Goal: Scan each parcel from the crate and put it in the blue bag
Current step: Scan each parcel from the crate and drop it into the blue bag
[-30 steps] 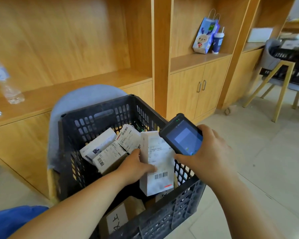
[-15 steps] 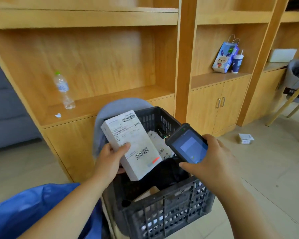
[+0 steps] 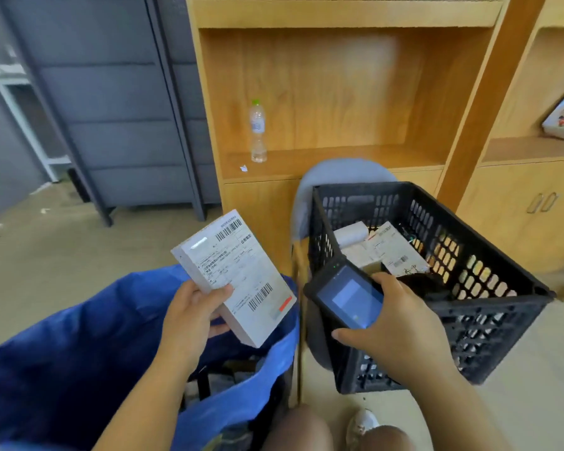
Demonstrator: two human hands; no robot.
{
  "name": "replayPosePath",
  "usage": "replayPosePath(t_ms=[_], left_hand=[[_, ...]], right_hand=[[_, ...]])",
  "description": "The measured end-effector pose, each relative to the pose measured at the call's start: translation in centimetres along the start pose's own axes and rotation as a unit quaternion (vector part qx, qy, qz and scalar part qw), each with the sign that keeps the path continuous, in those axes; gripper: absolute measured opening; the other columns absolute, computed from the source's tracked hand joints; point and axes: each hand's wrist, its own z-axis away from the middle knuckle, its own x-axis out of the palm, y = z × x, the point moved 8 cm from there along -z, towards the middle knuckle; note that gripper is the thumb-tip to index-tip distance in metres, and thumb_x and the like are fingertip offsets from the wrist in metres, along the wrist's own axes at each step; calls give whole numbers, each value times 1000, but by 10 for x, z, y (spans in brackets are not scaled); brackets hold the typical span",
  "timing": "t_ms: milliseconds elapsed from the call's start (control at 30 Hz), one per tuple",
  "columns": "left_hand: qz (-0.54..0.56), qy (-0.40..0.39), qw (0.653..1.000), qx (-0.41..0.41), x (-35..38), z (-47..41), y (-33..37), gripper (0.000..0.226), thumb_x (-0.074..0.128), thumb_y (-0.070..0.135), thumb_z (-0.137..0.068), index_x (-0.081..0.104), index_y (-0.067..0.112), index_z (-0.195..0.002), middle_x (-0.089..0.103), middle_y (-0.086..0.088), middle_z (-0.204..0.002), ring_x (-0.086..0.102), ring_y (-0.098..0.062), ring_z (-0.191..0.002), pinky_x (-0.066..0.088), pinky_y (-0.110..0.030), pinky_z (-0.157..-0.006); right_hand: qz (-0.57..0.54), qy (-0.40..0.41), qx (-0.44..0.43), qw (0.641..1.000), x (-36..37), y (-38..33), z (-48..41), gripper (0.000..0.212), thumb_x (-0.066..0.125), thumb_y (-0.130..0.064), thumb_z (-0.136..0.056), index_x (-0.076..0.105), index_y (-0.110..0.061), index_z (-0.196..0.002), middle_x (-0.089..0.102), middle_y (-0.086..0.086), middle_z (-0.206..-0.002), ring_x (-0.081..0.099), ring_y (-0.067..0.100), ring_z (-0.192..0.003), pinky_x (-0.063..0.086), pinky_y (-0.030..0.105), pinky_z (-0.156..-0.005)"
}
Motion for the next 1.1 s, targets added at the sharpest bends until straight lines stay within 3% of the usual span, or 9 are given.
replayPosePath(t_ms=[167, 267, 500, 767, 967, 1100], left_hand=[[1, 117, 993, 15, -83, 22, -18, 27, 75, 17, -80, 62, 19, -104, 70, 4, -106, 69, -19, -96, 57, -28, -59], [-16, 167, 985, 30, -122, 31, -27, 30, 77, 19, -78, 61, 23, -103, 68, 5, -108, 68, -18, -99, 57, -29, -61], [-33, 228, 972, 37, -166, 44, -43, 31, 78, 23, -76, 61, 29, -102, 67, 10, -108, 65, -12, -101, 58, -30, -64], [-53, 235, 970, 25, -168, 43, -51, 34, 77, 21, -78, 60, 27, -107, 67, 12, -108, 65, -9, -100, 58, -29, -66], [-66, 233, 970, 10, -175, 36, -64, 38, 78, 23, -76, 60, 24, -111, 67, 10, -109, 65, -11, -102, 59, -34, -70], [-135, 217, 966, -23, -188, 19, -76, 38, 80, 28, -74, 61, 25, -107, 68, 11, -105, 65, -10, -98, 58, -37, -75]], right_hand=[[10, -98, -72, 993, 46, -54, 25, 92, 73, -64, -52, 34, -28, -127, 45, -12, -99, 52, 13, -87, 50, 35, -73], [49, -157, -124, 979, 71, -79, 39, 93, 71, -62, -52, 32, -29, -130, 49, -11, -109, 53, 15, -94, 49, 36, -78], [116, -202, -172, 957, 97, -105, 51, 91, 71, -64, -53, 32, -31, -129, 50, -13, -109, 53, 13, -99, 44, 33, -80], [129, -208, -177, 953, 104, -107, 47, 89, 72, -62, -54, 32, -31, -128, 41, -16, -97, 51, 11, -95, 43, 31, -80], [118, -213, -165, 956, 117, -103, 40, 94, 69, -65, -55, 30, -30, -133, 47, -14, -110, 50, 11, -97, 41, 30, -77], [110, -213, -149, 959, 129, -100, 31, 98, 69, -67, -55, 28, -29, -135, 48, -13, -117, 51, 13, -102, 43, 31, -80]])
